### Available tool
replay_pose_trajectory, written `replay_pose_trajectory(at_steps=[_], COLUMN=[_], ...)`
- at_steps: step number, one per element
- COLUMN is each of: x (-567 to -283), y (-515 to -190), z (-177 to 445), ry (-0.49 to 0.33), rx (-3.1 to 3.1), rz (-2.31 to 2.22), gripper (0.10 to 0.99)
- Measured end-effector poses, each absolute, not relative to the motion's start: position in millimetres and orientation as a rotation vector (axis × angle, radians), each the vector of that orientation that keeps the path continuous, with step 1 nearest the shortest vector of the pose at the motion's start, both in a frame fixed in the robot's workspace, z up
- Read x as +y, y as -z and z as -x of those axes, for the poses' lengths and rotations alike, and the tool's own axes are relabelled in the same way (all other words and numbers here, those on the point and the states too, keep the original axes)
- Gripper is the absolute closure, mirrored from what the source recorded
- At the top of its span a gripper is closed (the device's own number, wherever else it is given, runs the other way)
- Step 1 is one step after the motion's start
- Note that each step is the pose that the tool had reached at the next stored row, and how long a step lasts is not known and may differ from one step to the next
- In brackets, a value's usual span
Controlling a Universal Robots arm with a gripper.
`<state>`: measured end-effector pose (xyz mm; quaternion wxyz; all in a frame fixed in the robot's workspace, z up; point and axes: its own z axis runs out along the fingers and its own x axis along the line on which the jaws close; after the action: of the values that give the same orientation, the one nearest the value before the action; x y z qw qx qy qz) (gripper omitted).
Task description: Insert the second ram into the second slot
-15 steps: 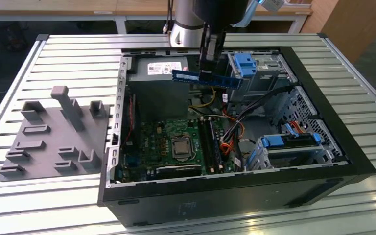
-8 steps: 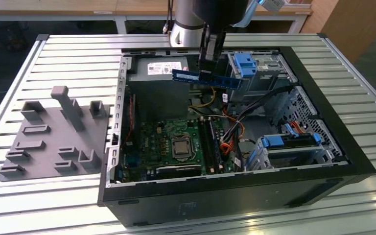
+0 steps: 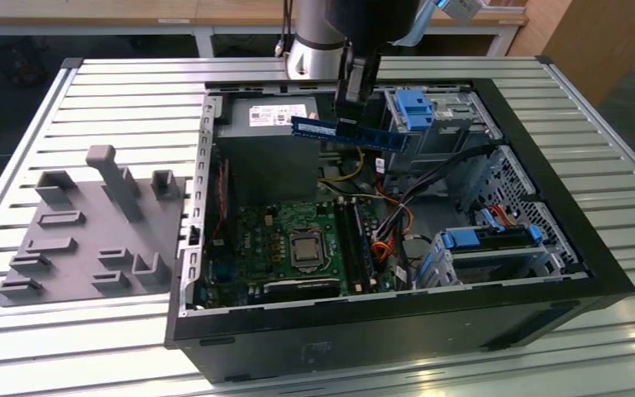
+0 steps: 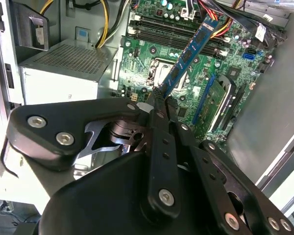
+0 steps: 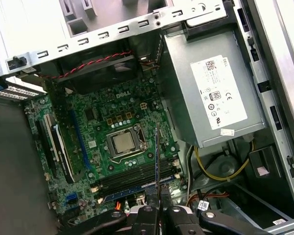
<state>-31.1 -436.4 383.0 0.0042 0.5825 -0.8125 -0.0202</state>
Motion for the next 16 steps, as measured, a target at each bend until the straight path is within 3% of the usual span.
replay_pose_trajectory(at_steps=[16], x=[-436.5], y=[-383.0], z=[31.4], ry=[0.063], rx=[-2.575], rz=[-1.785], gripper=[0.953])
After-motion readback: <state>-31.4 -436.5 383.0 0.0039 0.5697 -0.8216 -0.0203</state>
